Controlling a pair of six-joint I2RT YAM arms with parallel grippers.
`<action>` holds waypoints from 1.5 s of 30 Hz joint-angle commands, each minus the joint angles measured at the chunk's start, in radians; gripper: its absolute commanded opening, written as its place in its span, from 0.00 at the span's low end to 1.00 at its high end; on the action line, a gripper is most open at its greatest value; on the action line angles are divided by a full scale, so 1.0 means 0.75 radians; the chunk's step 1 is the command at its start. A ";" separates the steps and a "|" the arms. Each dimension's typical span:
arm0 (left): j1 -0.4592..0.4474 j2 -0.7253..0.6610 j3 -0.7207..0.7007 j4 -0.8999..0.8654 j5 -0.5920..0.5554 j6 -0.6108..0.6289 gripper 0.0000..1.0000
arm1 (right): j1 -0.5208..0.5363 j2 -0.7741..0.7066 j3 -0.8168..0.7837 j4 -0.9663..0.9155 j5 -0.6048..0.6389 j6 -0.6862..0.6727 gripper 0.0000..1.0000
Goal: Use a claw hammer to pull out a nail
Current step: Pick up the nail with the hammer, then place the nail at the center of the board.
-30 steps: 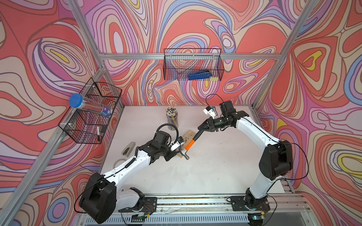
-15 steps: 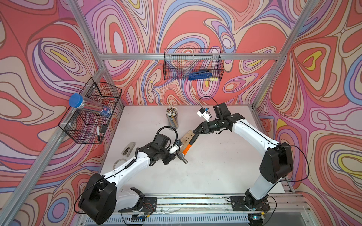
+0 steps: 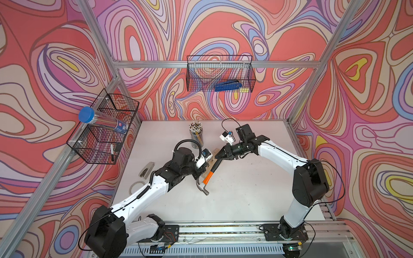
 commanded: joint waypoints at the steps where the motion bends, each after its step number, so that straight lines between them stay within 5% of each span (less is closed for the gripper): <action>1: 0.005 -0.022 0.026 0.124 0.079 -0.007 0.00 | -0.084 -0.100 -0.028 0.077 -0.035 0.041 0.00; 5: 0.009 -0.026 0.039 0.033 -0.008 -0.051 0.00 | -0.110 -0.161 0.075 -0.183 0.084 -0.150 0.00; 10: 0.013 -0.075 0.035 -0.048 -0.156 -0.213 0.00 | -0.229 -0.263 0.026 -0.266 0.179 -0.169 0.00; 16: 0.013 -0.086 0.020 -0.244 -0.469 -0.588 0.00 | -0.292 -0.376 -0.003 -0.259 0.346 -0.175 0.00; 21: 0.022 0.086 0.084 -0.556 -0.656 -0.909 0.00 | -0.302 -0.373 0.022 -0.246 0.464 -0.152 0.00; 31: 0.165 0.518 0.257 -0.766 -0.582 -1.103 0.00 | -0.308 -0.398 -0.014 -0.194 0.592 -0.142 0.00; 45: 0.227 0.695 0.307 -0.806 -0.576 -1.149 0.11 | -0.309 -0.370 -0.001 -0.174 0.695 -0.157 0.00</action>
